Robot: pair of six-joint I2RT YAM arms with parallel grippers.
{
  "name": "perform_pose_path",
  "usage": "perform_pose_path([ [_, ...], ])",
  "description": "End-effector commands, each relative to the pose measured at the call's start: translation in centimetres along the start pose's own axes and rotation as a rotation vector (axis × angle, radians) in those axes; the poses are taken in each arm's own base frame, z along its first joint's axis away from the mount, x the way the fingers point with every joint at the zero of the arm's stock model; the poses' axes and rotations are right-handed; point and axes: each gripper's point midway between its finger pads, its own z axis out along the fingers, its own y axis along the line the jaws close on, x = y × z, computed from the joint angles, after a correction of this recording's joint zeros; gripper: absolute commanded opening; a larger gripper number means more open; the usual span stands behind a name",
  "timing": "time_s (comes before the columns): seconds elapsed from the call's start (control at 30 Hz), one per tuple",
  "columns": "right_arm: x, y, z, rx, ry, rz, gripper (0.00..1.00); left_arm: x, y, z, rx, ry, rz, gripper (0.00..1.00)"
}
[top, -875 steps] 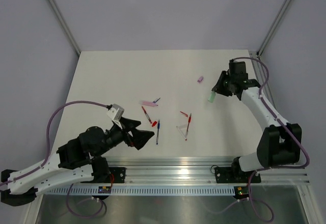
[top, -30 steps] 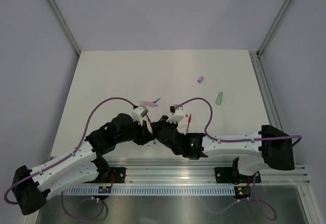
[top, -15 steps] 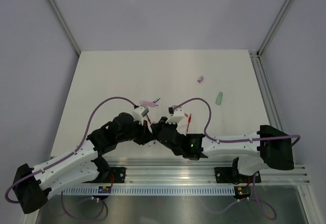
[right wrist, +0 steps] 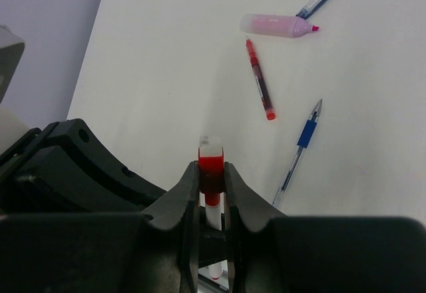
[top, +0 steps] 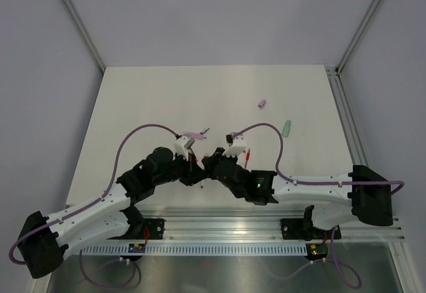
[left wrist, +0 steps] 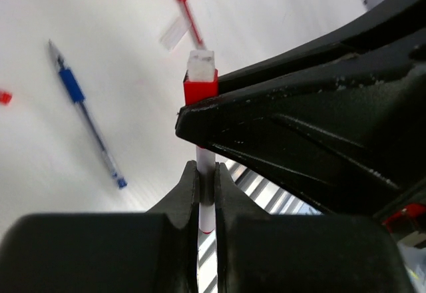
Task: Insert the pens into the pen caps
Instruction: Press the pen cap onto the pen, then place the pen at the center of the board.
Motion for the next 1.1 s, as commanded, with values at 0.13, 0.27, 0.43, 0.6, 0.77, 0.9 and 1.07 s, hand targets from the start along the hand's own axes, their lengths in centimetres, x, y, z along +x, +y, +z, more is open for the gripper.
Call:
perform_pose_path([
  [0.13,0.3,1.8,-2.7,-0.121,0.221,-0.140,0.00,-12.9,-11.3,-4.7,0.441,-0.586,0.120,0.00],
  [0.27,-2.1,2.5,-2.5,-0.113,0.177,-0.170,0.09,-11.2,-11.4,-4.3,0.449,-0.557,0.109,0.00],
  [0.43,-3.7,2.9,-2.5,-0.108,0.148,-0.175,0.20,-9.6,-10.8,-3.5,0.447,-0.523,0.090,0.00],
  [0.6,-4.5,3.2,-2.7,-0.107,0.141,-0.183,0.30,-9.6,-10.6,-3.6,0.430,-0.531,0.100,0.00],
  [0.77,-4.6,3.0,-2.9,-0.102,0.145,-0.187,0.41,-10.0,-10.2,-3.6,0.399,-0.544,0.111,0.00],
  [0.9,-4.6,2.7,-2.9,-0.092,0.144,-0.182,0.41,-10.0,-9.9,-3.6,0.379,-0.544,0.120,0.00],
  [1.07,-4.5,2.2,-3.2,-0.080,0.154,-0.179,0.40,-10.4,-9.2,-3.7,0.337,-0.567,0.109,0.00],
])
